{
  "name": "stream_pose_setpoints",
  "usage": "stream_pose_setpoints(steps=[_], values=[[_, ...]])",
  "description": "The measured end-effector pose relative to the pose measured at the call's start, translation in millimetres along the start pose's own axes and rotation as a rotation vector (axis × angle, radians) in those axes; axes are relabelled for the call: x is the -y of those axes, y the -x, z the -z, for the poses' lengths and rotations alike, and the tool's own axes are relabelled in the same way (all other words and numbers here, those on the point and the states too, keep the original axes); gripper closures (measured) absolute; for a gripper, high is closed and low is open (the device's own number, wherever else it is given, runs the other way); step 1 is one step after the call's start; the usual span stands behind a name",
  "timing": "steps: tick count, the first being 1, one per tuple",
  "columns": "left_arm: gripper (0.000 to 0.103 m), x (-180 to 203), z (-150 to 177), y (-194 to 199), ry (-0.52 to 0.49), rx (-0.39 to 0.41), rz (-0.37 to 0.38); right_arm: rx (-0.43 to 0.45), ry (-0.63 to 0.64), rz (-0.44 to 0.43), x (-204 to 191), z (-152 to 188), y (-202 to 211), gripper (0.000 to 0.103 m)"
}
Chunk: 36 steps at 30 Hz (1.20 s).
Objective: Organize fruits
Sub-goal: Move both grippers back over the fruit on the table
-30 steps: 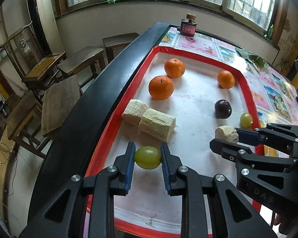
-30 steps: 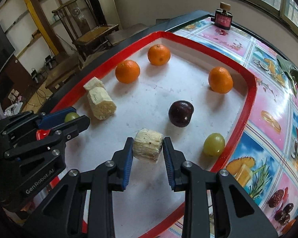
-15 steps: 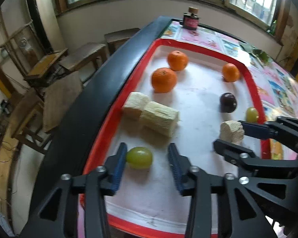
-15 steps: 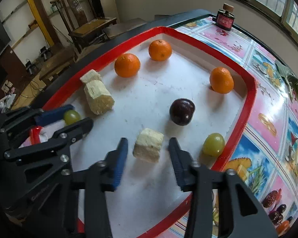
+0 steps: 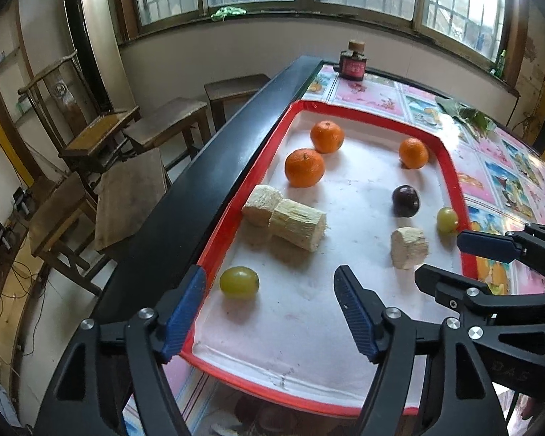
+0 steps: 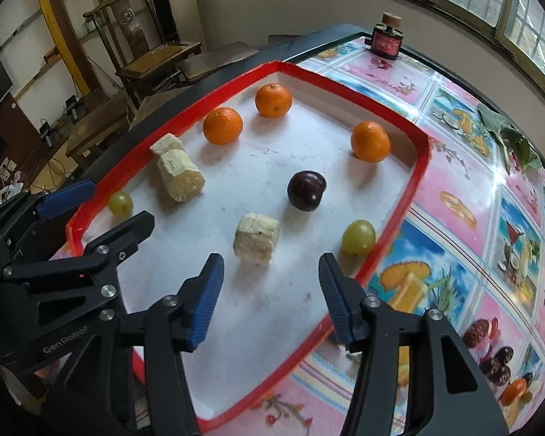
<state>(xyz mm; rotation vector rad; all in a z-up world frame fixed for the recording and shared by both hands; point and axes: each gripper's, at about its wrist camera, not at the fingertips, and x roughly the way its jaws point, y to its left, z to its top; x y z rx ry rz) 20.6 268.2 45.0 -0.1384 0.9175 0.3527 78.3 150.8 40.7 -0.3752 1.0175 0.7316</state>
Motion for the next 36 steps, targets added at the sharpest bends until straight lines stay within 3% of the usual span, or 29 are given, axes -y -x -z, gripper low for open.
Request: stream_pose_setpoints(steps=[15, 36], values=[[0.030, 56, 14, 36, -0.042, 0.044, 0.075, 0.059, -0.041, 0.055, 27, 46, 57, 0.042], [0.030, 201, 30, 44, -0.225, 0.015, 0.157, 0.100, -0.203, 0.170, 147, 128, 115, 0.031]])
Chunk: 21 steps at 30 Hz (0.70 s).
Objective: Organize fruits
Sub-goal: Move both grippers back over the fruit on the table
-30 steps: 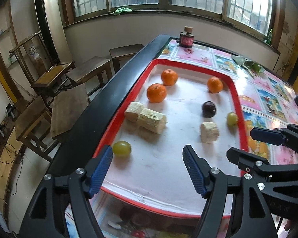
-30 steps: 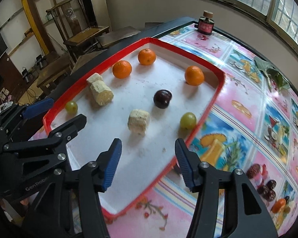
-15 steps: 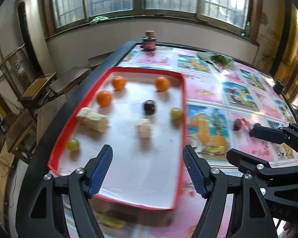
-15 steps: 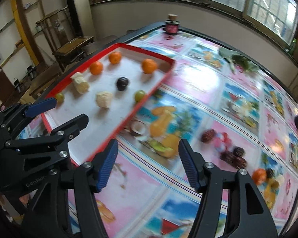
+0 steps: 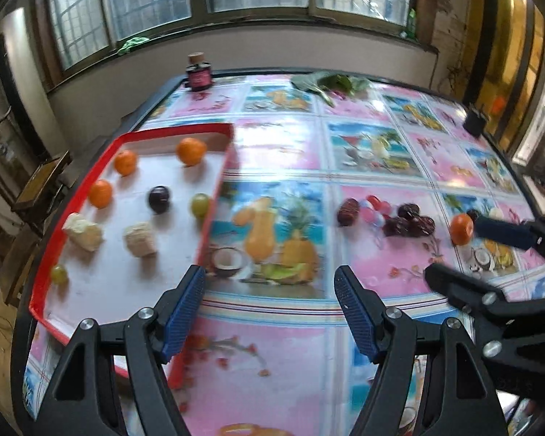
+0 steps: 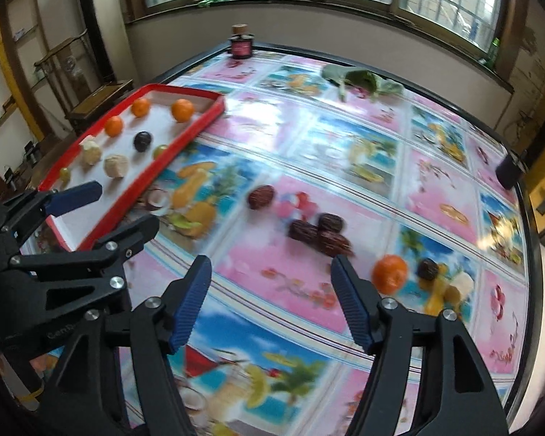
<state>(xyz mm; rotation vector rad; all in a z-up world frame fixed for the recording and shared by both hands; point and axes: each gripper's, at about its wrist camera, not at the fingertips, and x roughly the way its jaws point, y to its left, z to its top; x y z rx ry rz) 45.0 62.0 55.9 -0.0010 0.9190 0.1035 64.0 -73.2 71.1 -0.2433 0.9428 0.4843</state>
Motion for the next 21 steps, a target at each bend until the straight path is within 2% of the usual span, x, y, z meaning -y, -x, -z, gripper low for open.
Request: stream_pose_setpoints(steps=[6, 13, 19, 21], values=[[0.030, 25, -3, -16, -0.043, -0.028, -0.004, 0.004, -0.056, 0.036, 51, 12, 0, 0.029], [0.030, 35, -8, -32, -0.054, -0.059, 0.005, -0.032, -0.160, 0.132, 144, 44, -7, 0.029], [0.030, 52, -14, -43, -0.060, -0.082, 0.022, -0.064, -0.202, 0.105, 175, 52, -29, 0.029], [0.030, 59, -17, -41, -0.051, -0.086, 0.046, -0.069, -0.197, 0.135, 176, 48, -36, 0.029]])
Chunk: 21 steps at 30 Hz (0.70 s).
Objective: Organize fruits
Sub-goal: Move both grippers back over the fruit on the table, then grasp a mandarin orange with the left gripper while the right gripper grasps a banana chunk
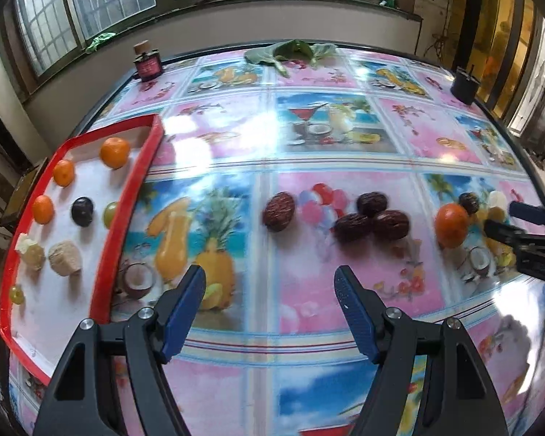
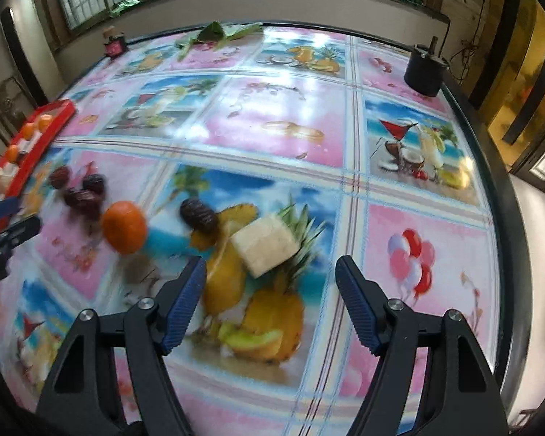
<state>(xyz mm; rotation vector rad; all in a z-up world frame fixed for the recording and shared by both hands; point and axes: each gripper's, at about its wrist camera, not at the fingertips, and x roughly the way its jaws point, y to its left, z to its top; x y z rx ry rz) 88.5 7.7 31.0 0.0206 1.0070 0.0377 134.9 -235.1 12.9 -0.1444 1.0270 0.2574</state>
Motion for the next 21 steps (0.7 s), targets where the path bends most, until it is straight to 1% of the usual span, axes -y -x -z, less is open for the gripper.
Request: stream_pose_setpoints(steps=[2, 5, 7, 8, 9, 11, 14, 17, 21], values=[[0.030, 9, -4, 2, 0.005, 0.002, 0.038, 0.013, 0.005, -0.005, -1, -3, -3, 0.028], [0.030, 33, -12, 7, -0.033, 0.017, 0.071, 0.024, 0.045, -0.013, -5, -8, -7, 0.028], [0.030, 51, -16, 9, -0.068, 0.035, 0.094, 0.037, 0.071, -0.024, -6, -9, -8, 0.037], [0.030, 58, -18, 8, -0.082, 0.038, 0.102, 0.044, 0.073, -0.031, -5, -9, -7, 0.047], [0.030, 64, -19, 7, -0.098, 0.038, 0.106, 0.046, 0.076, -0.038, -4, -9, -6, 0.055], [0.030, 80, -21, 0, -0.141, 0.028, 0.112, 0.044, 0.077, -0.050, 1, -8, -5, 0.059], [0.029, 97, -22, -8, -0.190, 0.028, 0.109, 0.041, 0.062, -0.073, 7, -7, -3, 0.060], [0.029, 106, -24, -12, -0.211, 0.031, 0.137, 0.038, 0.061, -0.090, 10, -5, -2, 0.060], [0.030, 123, -25, -19, -0.264, 0.016, 0.131, 0.041, 0.063, -0.101, 11, -4, -2, 0.060]])
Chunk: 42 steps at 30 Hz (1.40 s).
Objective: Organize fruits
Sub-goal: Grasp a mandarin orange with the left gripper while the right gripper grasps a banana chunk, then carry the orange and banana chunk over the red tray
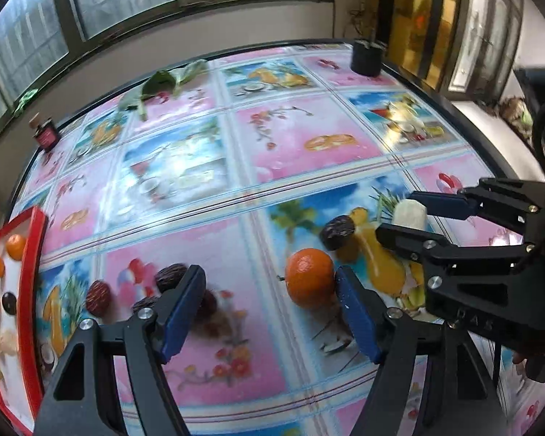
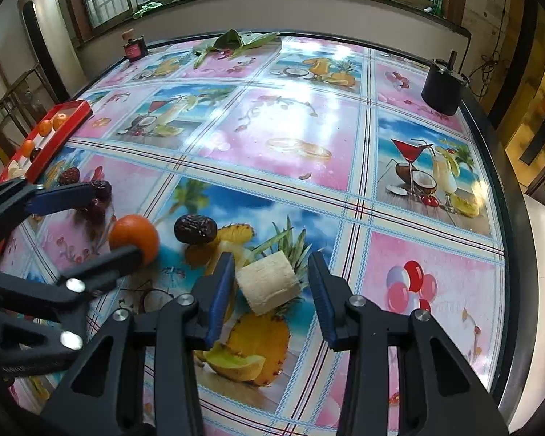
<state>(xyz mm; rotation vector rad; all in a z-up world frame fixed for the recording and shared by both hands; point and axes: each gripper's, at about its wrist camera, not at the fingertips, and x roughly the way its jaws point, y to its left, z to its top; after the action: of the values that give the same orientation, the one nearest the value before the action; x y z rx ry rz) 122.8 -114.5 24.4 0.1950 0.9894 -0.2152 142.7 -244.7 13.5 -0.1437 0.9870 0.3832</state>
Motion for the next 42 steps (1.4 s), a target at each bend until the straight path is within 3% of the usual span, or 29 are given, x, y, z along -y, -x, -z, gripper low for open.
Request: stream_pose_setpoints(steps=[5, 8, 10, 12, 25, 42], values=[[0.032, -2, -2, -13, 0.032, -0.042, 0.011, 0.003, -0.003, -0.008, 4, 0, 0, 0.061], [0.044, -1, -2, -14, 0.029, -0.031, 0.027, 0.004, 0.012, -0.003, 2, 0, 0, 0.061], [0.063, 3, -3, -13, 0.017, -0.026, 0.042, 0.007, 0.011, -0.006, 2, 1, 1, 0.061], [0.072, 8, -3, -11, -0.001, -0.023, 0.044, 0.009, 0.012, -0.004, 3, 1, 1, 0.062], [0.073, 1, 3, -7, 0.026, -0.037, 0.050, 0.024, -0.022, 0.020, 6, 4, 12, 0.064], [0.073, -20, 56, 29, 0.050, -0.053, 0.083, 0.037, -0.025, 0.079, -15, 25, 41, 0.064]])
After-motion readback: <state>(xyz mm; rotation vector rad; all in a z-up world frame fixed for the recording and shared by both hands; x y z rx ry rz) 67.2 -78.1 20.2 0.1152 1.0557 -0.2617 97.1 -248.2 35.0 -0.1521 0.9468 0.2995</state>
